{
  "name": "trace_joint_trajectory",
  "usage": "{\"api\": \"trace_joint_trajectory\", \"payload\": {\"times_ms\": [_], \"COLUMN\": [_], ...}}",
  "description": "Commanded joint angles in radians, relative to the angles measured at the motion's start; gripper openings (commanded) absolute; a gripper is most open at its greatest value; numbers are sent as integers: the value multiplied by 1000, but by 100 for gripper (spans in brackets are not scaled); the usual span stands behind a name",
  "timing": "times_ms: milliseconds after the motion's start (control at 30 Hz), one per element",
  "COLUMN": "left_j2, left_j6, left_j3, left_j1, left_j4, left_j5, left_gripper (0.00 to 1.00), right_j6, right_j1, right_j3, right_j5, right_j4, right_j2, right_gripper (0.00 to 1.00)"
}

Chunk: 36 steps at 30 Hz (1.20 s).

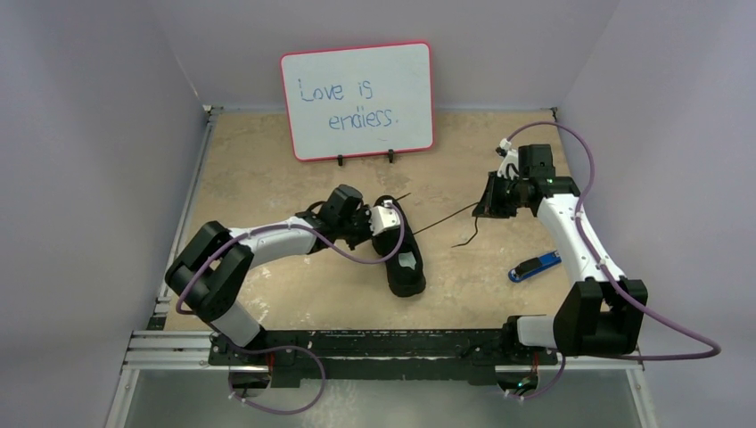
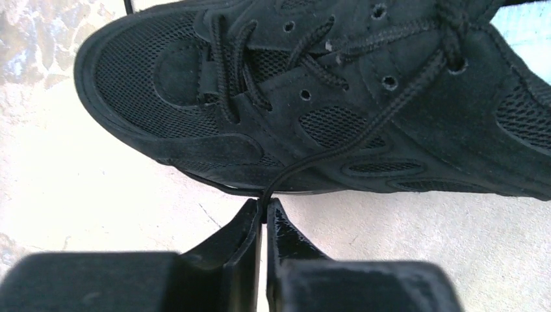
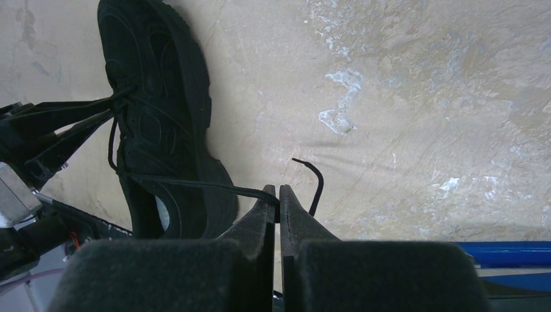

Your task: Tie the shoes

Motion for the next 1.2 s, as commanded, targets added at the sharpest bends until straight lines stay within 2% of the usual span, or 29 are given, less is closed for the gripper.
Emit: {"api": "trace_joint_trajectory", "payload": {"times_ms": [0, 133, 267, 400, 533, 667, 800, 933, 1033, 1167], "left_j2": [-50, -155, -236, -309, -378, -434, -418, -398, -394, -419], "left_j6": [-47, -204, -448, -723, -922, -953, -981, -976, -959, -945], "left_j3": [2, -8, 38, 55, 52, 43, 92, 79, 33, -29], "left_j1": [-5, -5, -7, -24, -29, -30, -30, -29, -29, -30], "left_j4": [81, 50, -110, -184, -212, -236, -265, -237, -143, -8], "left_j5": [-6, -40, -79, -37, 9, 21, 104, 81, 58, 28], "left_gripper": [0, 0, 0, 0, 0, 0, 0, 0, 0, 0], "right_j6": [12, 11, 20, 50, 93, 114, 144, 228, 359, 655], "right_j1": [-5, -5, -4, -5, -5, -5, -5, -5, -3, 22], "right_j3": [25, 37, 51, 52, 50, 68, 81, 82, 68, -5], "right_j5": [-43, -47, -63, -102, -150, -177, -236, -281, -326, -345], "right_j4": [5, -12, -31, -10, 11, 6, 7, 60, 161, 486], "right_j2": [-41, -60, -69, -76, -78, -66, -52, -30, -18, -26], "right_gripper": [0, 0, 0, 0, 0, 0, 0, 0, 0, 0]}}
